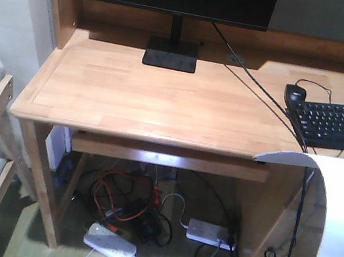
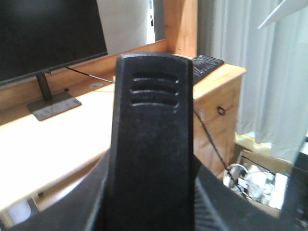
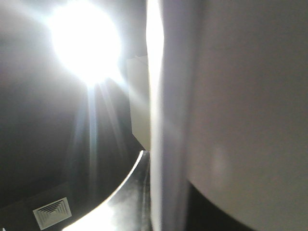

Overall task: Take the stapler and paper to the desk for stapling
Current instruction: 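Drive the base to the wooden desk holding stapler and paper, then approach the desk surface in front of the black monitor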

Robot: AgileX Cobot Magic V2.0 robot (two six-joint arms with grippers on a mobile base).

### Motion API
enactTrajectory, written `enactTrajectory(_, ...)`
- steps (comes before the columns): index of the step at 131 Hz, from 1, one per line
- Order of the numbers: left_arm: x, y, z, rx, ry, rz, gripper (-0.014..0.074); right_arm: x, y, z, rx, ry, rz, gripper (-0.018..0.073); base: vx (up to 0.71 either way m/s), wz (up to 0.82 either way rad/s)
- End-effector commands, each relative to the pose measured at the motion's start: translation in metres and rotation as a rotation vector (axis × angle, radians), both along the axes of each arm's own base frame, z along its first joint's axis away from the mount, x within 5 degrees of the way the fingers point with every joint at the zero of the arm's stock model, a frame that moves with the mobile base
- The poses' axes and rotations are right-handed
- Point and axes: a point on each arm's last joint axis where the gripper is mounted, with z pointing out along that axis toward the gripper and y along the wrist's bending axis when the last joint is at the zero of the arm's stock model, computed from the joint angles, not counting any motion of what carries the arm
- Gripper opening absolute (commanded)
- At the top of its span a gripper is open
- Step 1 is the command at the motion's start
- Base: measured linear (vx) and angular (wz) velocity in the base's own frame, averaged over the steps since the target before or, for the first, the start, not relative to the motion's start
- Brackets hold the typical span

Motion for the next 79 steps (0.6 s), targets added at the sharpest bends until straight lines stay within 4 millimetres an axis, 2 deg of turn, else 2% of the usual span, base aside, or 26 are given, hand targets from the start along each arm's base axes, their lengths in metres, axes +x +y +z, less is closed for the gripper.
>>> enactTrajectory(1, 0.0003, -0.0006, 0.0184, -0.086, -0.096, -0.008, -0.0006, -0.0031, 0.0, 0.0096, 0.004, -0.054, 0.001, -0.0006, 0.36, -0.03)
enactTrajectory(79, 0.0003, -0.0006, 0.0184, -0.086, -0.096, -0.008, -0.0006, -0.0031, 0.0, 0.0096, 0.004, -0.053, 0.001, -0.0006, 0.31, 0.01)
